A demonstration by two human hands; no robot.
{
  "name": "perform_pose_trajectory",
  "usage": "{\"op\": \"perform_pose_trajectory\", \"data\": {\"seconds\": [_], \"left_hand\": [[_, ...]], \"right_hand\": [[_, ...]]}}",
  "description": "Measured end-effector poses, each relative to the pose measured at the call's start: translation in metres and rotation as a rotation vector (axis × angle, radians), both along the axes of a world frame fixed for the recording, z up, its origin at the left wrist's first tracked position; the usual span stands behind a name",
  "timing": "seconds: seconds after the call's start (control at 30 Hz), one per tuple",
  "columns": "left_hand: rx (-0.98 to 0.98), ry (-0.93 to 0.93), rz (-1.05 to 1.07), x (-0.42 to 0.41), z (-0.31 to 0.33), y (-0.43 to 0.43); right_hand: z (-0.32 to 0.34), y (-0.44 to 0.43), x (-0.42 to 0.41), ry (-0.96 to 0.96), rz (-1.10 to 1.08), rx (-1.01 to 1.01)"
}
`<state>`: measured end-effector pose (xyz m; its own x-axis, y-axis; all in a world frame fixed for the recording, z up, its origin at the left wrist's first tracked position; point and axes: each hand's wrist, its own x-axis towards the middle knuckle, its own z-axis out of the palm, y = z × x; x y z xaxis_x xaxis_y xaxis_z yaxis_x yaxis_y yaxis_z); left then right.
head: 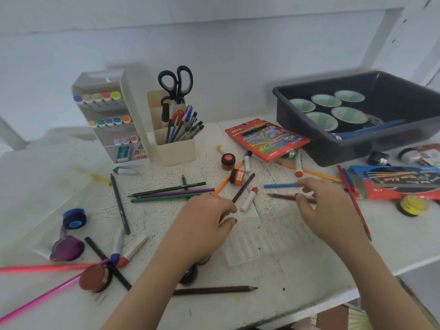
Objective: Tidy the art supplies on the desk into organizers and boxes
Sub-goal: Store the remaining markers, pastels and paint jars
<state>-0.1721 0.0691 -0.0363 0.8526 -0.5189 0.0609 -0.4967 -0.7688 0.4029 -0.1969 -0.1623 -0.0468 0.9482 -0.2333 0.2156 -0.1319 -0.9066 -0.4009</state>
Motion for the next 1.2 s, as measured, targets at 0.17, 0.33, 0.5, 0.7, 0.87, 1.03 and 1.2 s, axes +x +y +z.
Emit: {"op": "perform_pose_trajectory", "data": {"seconds": [0.17,0.33,0.5,0.7,0.87,1.03,1.2], "left_hand": [[-0.015,-0.020,0.126,0.020,0.008,-0.030],[0.098,-0.053,0.124,0.037,0.008,-0.061],[0.193,-0.037,0.129,0.048,0.002,-0.075],[0.146,0.041,0.149,0.055,-0.004,-0.074],[-0.147,0.235,0.167,0.055,0.011,-0.057],[-0.322,0.483,0.231,0.035,0.030,-0.032],[-0.090,0.536,0.216,0.010,0.025,-0.014]], "right_hand": [[0.004,-0.015,0.017,0.197,-0.076,-0.295],[0.000,-0.021,0.026,0.275,-0.066,-0.306],[-0.001,-0.026,0.029,0.273,-0.067,-0.265],[0.001,-0.026,0.022,0.138,-0.021,-0.101],[0.012,-0.013,0.010,-0.004,0.078,0.336],[0.020,0.008,0.002,-0.002,0.269,0.675],[0.009,0.028,0.000,0.097,0.350,0.809]]}}
